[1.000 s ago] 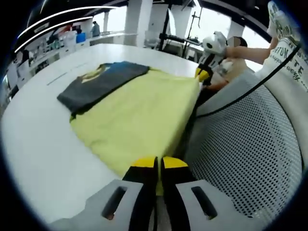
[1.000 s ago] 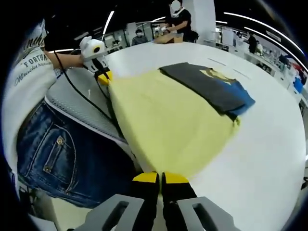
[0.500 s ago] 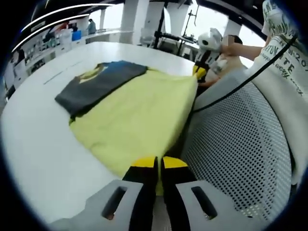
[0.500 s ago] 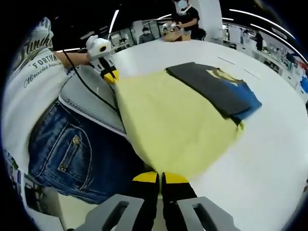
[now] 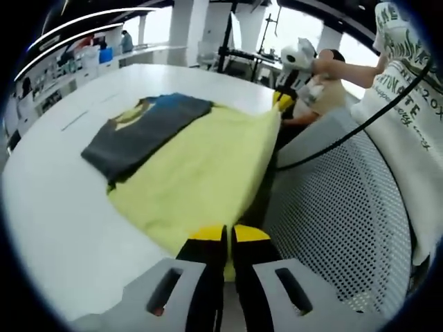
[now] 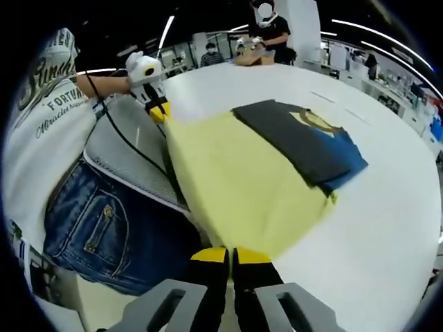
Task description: Fold the garment on the visible template until the final outline fits inside the template.
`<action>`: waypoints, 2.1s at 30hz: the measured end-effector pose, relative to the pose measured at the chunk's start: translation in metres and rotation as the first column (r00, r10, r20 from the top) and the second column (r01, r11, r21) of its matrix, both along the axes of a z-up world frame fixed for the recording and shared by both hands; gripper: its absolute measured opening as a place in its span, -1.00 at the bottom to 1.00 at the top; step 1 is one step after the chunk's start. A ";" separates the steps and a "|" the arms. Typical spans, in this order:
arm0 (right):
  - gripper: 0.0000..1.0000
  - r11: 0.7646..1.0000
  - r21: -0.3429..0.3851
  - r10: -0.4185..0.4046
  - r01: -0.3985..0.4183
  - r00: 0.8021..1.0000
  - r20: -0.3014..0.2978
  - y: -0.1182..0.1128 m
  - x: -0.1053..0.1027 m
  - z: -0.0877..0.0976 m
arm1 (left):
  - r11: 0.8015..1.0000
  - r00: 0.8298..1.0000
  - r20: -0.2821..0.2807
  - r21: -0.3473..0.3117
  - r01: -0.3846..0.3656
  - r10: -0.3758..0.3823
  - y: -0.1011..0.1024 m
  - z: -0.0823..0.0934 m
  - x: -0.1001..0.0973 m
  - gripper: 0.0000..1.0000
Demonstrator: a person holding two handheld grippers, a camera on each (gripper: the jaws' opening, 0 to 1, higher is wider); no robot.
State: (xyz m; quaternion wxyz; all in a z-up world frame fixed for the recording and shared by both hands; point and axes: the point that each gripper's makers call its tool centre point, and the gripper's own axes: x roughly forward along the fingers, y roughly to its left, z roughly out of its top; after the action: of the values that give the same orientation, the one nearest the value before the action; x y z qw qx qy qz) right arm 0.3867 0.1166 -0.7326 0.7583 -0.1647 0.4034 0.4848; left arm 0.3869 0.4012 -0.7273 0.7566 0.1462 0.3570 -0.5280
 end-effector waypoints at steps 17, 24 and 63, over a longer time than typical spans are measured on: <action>-1.00 1.000 -0.024 0.006 -0.003 0.991 0.132 -0.001 0.052 0.024 | 0.999 0.996 0.077 -0.024 -0.038 0.039 -0.008 0.031 0.052 -1.00; -1.00 0.999 -0.040 -0.022 0.030 0.981 0.193 -0.003 0.078 0.030 | 0.996 0.987 0.133 -0.033 -0.082 0.086 -0.011 0.046 0.081 -1.00; -1.00 0.973 -0.147 -0.088 0.178 0.874 0.478 -0.012 0.219 0.072 | 0.969 0.904 0.350 -0.069 -0.238 0.247 -0.007 0.086 0.216 -1.00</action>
State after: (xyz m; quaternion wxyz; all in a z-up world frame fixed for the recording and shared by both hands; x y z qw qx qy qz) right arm 0.6059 0.1044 -0.6602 0.8460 -0.3190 0.2625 0.3371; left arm 0.6030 0.3940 -0.6416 0.8700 0.1845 0.2231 -0.3992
